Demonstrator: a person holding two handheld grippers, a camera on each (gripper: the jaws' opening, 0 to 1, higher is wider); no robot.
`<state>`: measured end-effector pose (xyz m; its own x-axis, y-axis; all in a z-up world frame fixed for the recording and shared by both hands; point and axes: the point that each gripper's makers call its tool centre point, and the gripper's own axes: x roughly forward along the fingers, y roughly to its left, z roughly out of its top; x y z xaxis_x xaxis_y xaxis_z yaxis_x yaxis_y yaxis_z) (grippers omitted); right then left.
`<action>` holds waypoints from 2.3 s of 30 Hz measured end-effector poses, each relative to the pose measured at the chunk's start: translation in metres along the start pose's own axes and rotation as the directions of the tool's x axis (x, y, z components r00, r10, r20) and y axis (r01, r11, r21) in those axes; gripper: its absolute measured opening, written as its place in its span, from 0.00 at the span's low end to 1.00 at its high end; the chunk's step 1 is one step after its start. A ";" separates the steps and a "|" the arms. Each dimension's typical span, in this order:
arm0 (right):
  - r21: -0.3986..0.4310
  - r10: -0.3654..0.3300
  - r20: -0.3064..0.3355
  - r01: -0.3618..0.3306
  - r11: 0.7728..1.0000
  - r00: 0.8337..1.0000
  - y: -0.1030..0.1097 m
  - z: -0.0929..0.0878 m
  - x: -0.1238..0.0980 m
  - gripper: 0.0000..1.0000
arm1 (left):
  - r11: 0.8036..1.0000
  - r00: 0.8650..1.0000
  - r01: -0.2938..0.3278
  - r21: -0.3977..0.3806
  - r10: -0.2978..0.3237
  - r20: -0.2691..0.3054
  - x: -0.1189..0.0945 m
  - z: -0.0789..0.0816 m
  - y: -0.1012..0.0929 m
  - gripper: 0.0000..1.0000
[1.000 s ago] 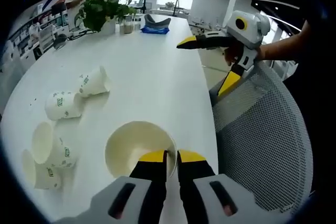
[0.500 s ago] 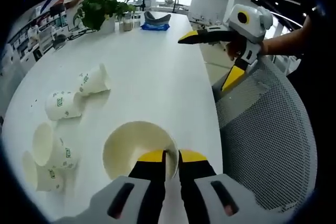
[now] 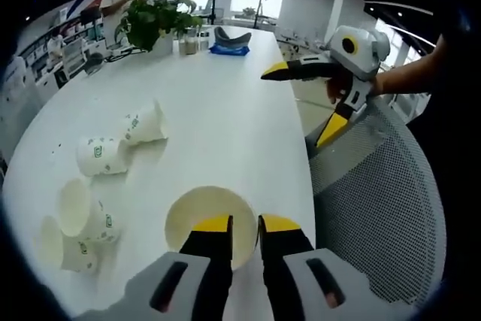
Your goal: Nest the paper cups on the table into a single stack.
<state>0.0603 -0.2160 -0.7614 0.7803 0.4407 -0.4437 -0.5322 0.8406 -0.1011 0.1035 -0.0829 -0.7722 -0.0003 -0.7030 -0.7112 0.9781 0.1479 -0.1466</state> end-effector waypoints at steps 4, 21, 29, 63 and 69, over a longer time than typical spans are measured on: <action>0.000 0.000 0.002 0.000 1.000 1.000 0.000 0.000 0.000 0.87 | 1.000 1.000 -0.005 0.005 0.005 0.009 -0.007 0.003 0.003 0.12; 0.002 0.000 0.010 0.000 1.000 1.000 0.000 0.002 -0.001 0.87 | 0.996 0.996 -0.089 0.007 0.088 0.033 -0.040 0.010 0.039 0.12; 0.004 0.001 0.012 -0.001 1.000 1.000 -0.001 0.001 0.000 0.87 | 0.992 0.992 -0.126 -0.003 0.126 0.023 -0.045 0.008 0.058 0.13; 0.007 -0.001 -0.025 0.001 1.000 1.000 -0.001 -0.004 0.002 0.87 | 0.957 0.957 -0.291 0.008 0.291 -0.019 -0.037 0.004 0.146 0.17; 0.009 -0.007 -0.030 0.007 1.000 1.000 -0.002 -0.005 0.001 0.86 | 0.957 0.956 -0.291 0.014 0.291 -0.037 -0.028 0.000 0.151 0.15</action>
<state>0.0609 -0.2186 -0.7661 0.7738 0.4256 -0.4691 -0.5238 0.8464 -0.0963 0.2511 -0.0406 -0.7746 0.2768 -0.6032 -0.7480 0.9388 0.3360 0.0763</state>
